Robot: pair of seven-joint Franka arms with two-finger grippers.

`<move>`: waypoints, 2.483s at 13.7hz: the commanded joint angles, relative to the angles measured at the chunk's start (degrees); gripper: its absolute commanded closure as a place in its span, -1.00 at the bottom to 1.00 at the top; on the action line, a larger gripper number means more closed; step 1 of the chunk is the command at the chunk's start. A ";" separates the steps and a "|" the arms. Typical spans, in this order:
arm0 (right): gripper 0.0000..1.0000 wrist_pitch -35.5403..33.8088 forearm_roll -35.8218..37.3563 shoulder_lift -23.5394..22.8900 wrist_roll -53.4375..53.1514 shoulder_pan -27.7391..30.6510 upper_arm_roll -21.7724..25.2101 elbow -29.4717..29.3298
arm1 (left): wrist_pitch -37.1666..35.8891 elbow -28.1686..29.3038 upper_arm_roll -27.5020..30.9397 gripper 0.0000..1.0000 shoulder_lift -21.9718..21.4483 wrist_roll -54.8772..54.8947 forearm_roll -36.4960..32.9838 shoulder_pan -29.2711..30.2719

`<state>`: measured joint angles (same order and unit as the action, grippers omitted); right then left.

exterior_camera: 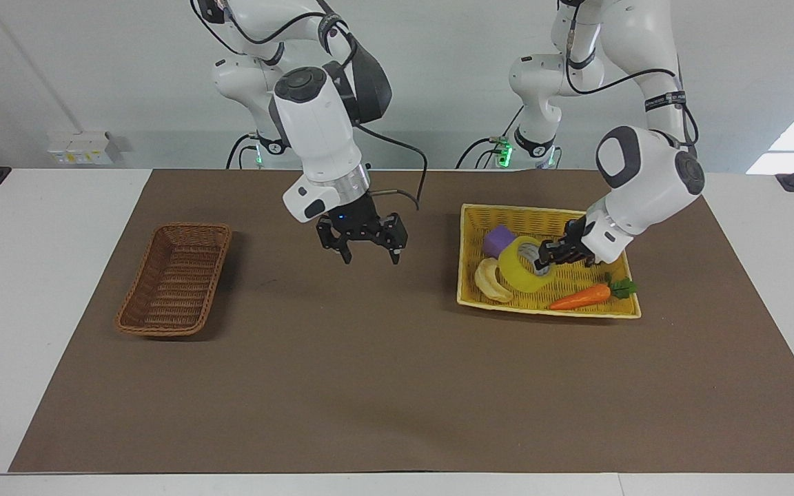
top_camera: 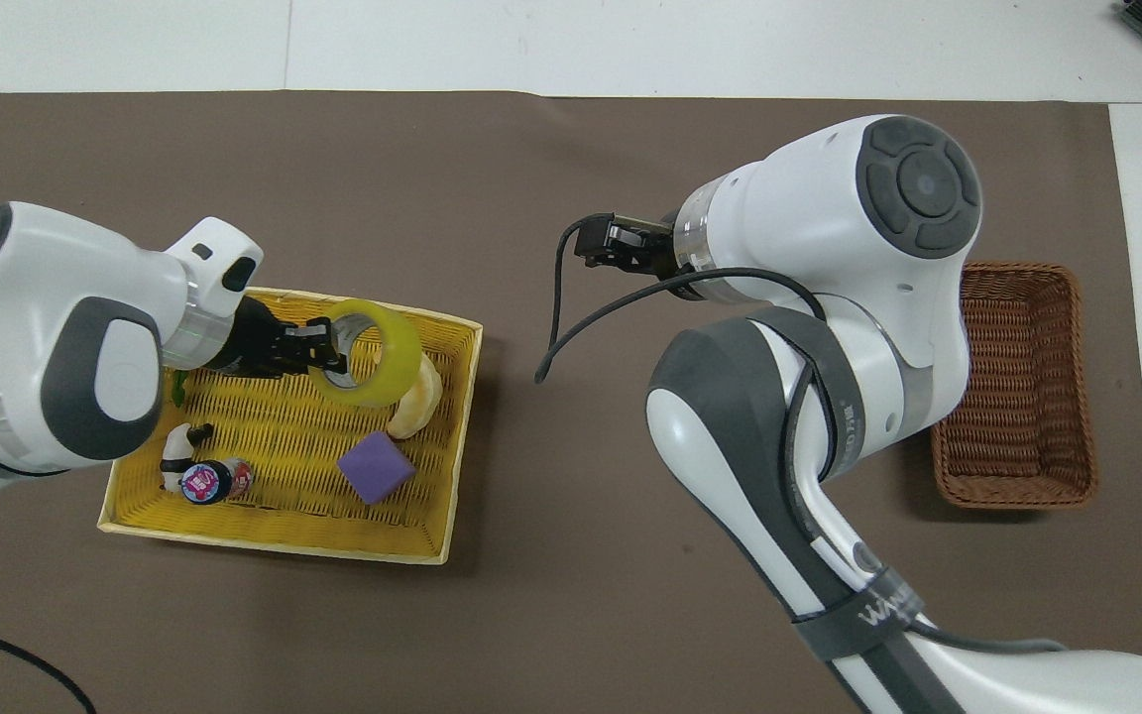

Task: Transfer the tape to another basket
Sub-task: 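Lift the tape with the left gripper while the right gripper approaches it, then grasp the tape with the right gripper while the left gripper holds it, then carry the tape with the right gripper while the left gripper withdraws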

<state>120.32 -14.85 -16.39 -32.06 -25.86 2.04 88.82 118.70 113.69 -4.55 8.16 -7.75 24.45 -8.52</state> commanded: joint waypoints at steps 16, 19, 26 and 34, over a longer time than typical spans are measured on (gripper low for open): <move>-1.00 9.14 -15.12 2.69 21.69 -3.58 -0.11 12.69 | 11.38 -0.49 0.24 1.00 -0.86 -6.40 18.79 -13.10; -1.00 8.97 -15.21 2.77 21.07 -3.58 -0.11 12.69 | 12.25 -0.75 -0.98 1.00 -1.04 -6.58 20.90 -13.19; 1.00 9.50 -14.59 2.25 20.72 -3.32 0.07 11.99 | 13.14 -1.54 -2.04 -1.00 -2.70 -8.59 21.08 -13.02; 1.00 9.41 -14.33 2.07 22.04 -1.13 0.16 11.90 | 6.74 -1.63 -0.90 -1.00 -7.10 -13.96 18.98 -5.30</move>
<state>128.94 -28.35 -14.91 -12.63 -29.03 2.76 100.07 129.22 111.70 -5.67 2.68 -20.76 44.38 -16.81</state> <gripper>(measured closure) 0.996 0.000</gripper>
